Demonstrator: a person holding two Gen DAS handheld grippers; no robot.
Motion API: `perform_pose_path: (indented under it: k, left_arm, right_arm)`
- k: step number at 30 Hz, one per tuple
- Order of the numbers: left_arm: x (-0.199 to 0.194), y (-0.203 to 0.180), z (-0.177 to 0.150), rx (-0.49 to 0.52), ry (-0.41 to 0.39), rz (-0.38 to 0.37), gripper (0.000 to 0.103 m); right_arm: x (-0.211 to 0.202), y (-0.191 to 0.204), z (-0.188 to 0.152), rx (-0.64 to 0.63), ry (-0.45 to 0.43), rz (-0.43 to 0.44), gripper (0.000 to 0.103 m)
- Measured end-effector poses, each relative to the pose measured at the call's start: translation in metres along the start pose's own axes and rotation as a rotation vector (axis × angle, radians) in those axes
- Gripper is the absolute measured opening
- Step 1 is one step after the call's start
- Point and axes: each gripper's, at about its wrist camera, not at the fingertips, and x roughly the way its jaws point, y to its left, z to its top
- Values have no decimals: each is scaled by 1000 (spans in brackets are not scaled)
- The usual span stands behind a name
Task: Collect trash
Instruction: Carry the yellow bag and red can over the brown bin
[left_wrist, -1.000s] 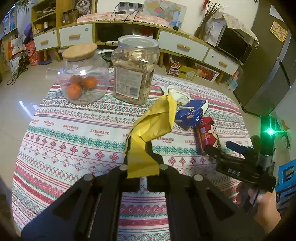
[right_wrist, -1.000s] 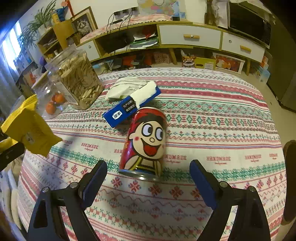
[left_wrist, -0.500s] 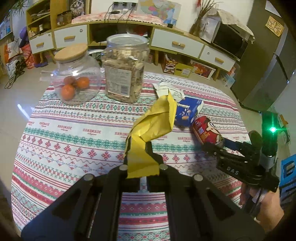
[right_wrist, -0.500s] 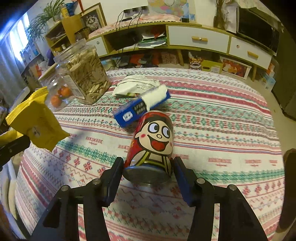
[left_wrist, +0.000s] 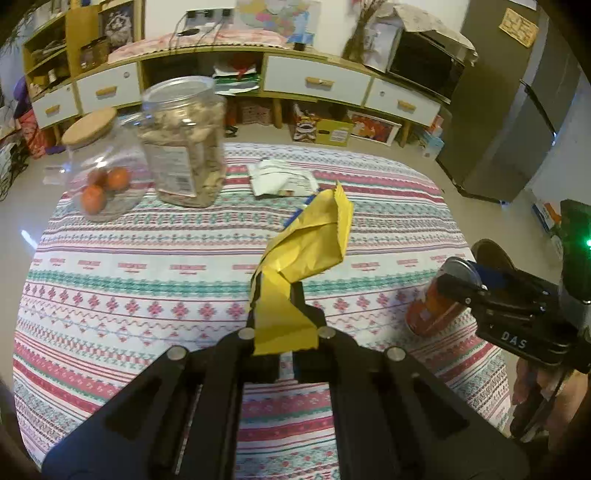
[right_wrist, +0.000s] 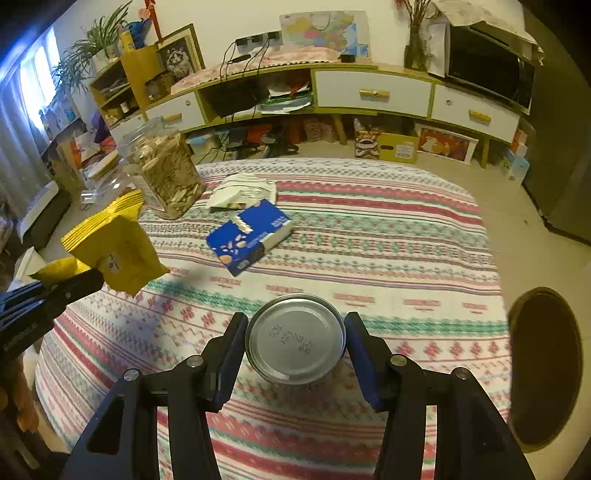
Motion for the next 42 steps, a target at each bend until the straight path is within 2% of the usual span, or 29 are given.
perform_pose_path:
  k: [16,32,42]
  left_arm:
    - [18,-96,-3,108,20,-90,5]
    - [49,-237,-17,272,72,-219,5]
    - [72,-316,-18,316,109,-316,5]
  right_arm:
    - [-49,-86,-29,81,-28,-86,54]
    - [-98,-199,-76,217,-42,-201,54]
    - [-122,-267,-103,319,-57,-277,54]
